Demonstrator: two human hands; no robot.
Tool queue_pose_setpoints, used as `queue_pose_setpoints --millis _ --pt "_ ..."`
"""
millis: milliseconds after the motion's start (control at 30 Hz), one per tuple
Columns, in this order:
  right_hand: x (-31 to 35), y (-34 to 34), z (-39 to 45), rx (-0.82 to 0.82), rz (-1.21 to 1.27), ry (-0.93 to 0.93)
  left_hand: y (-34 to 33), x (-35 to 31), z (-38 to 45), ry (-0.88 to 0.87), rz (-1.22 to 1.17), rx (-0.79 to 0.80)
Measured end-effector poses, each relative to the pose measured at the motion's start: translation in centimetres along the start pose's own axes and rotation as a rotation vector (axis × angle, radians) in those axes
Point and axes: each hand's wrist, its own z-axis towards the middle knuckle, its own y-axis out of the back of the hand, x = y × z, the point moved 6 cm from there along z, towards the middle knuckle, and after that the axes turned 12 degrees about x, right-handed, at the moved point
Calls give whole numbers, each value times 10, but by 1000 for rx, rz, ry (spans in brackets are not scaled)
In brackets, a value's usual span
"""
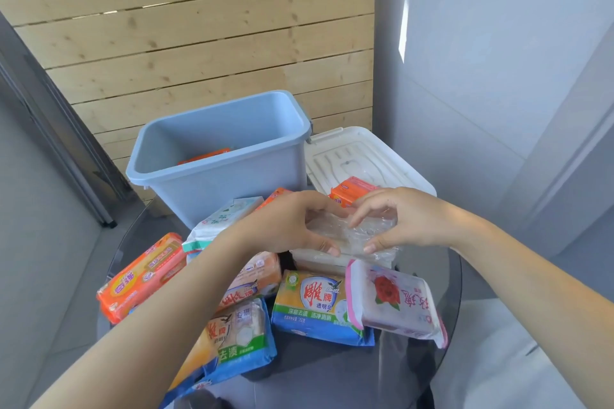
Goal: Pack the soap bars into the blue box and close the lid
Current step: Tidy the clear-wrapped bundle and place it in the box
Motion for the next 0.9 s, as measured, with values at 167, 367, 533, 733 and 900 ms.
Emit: queue_pose_setpoints --millis 167,367,533,733,900 --pt "3 -1 0 -54 -8 8 -1 -2 -3 12 44 8" --pt "13 9 -3 -256 36 39 0 -6 -12 -28 169 -24" --pt "16 6 -4 -213 58 27 -14 -5 -18 -36 316 -69" --pt "17 -12 -10 66 0 -3 -12 -10 -16 -77 281 -208" --pt "11 -6 -9 -99 -103 -13 -2 -8 -18 -77 155 -257"
